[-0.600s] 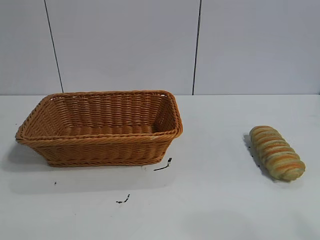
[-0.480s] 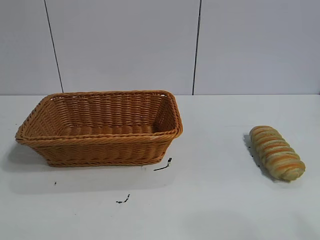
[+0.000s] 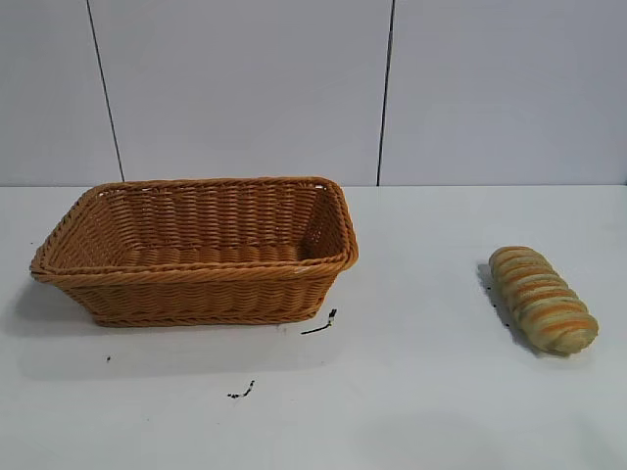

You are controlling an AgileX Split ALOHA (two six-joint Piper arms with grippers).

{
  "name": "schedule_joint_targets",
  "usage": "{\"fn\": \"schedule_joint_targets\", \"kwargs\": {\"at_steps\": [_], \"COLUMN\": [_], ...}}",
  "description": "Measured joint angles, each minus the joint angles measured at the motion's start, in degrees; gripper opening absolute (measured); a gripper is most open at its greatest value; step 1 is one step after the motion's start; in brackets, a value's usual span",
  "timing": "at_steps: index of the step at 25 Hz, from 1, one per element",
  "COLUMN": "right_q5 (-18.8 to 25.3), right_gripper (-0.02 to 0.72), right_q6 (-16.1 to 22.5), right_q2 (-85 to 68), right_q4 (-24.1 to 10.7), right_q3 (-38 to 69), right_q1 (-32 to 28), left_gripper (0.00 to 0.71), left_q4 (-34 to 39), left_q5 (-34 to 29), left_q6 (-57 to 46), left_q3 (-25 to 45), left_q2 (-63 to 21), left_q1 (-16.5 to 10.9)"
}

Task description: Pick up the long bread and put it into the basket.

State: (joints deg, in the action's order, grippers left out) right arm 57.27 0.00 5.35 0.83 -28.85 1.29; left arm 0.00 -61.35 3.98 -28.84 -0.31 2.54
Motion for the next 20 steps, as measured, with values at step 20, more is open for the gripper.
{"fn": "schedule_joint_targets", "kwargs": {"at_steps": [20], "right_q5": [-7.47], "right_gripper": [0.693], "right_q6": [0.0], "right_q2": [72.48], "right_q4": [-0.28], "right_q3": [-24.6], "right_q1": [0.0], "left_gripper": [0.696], "left_q4": [0.0], "left_q5": [0.0], "left_q6": [0.0], "left_q3": [0.0], "left_q2": [0.0], "left_q1": [0.0]}}
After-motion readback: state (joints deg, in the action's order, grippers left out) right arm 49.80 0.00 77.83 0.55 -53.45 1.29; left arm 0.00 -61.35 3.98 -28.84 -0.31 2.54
